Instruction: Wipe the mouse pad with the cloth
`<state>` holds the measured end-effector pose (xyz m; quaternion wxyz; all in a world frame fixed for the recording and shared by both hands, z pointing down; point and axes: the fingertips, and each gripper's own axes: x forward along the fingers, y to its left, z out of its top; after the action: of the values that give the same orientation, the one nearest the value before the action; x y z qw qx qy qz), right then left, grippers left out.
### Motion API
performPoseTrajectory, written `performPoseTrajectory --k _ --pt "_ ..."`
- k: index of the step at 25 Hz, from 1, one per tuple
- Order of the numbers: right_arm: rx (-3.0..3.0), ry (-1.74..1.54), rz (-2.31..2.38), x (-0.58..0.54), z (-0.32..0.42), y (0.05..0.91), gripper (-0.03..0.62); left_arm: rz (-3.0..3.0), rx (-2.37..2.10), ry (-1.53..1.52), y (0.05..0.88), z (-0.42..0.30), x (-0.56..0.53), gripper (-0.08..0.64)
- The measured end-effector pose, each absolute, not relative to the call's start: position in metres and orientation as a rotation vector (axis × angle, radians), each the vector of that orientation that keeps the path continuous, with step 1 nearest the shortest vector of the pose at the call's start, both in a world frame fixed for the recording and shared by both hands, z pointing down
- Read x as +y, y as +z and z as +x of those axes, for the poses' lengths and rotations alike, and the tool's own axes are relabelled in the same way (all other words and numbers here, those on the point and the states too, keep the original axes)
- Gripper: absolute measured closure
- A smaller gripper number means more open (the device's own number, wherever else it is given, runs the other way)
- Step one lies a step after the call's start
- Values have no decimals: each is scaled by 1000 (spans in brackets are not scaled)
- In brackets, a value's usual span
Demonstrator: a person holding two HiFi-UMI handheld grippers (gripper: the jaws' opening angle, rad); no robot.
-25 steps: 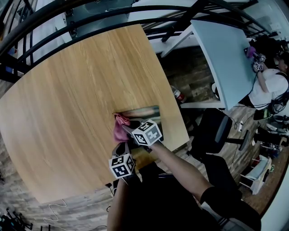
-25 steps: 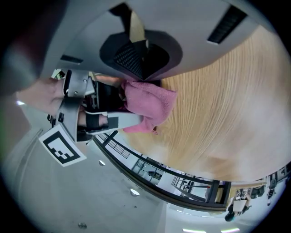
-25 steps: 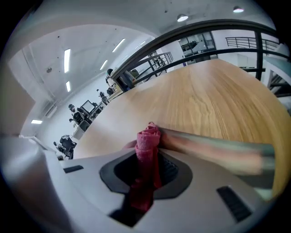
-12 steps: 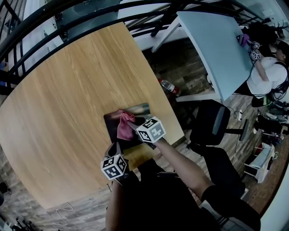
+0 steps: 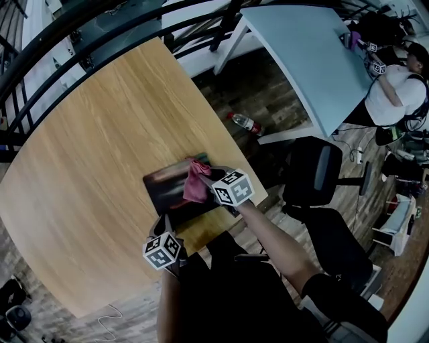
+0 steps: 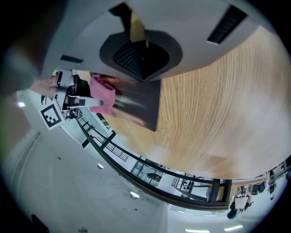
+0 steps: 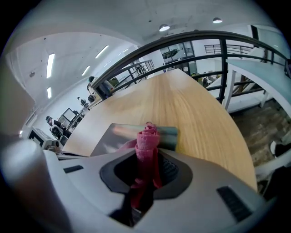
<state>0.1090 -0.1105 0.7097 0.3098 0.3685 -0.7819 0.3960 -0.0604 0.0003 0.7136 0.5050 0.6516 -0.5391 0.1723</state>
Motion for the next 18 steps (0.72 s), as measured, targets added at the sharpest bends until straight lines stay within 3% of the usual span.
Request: performPoseTrajectory --k 11,18 --pt "-1999 1089 1159 -116 180 710 517 1568 -1307 450 712 -63 -1 538" --pt "-2093 1116 1201 -113 184 682 517 1536 -1275 430 709 -63 1 537"
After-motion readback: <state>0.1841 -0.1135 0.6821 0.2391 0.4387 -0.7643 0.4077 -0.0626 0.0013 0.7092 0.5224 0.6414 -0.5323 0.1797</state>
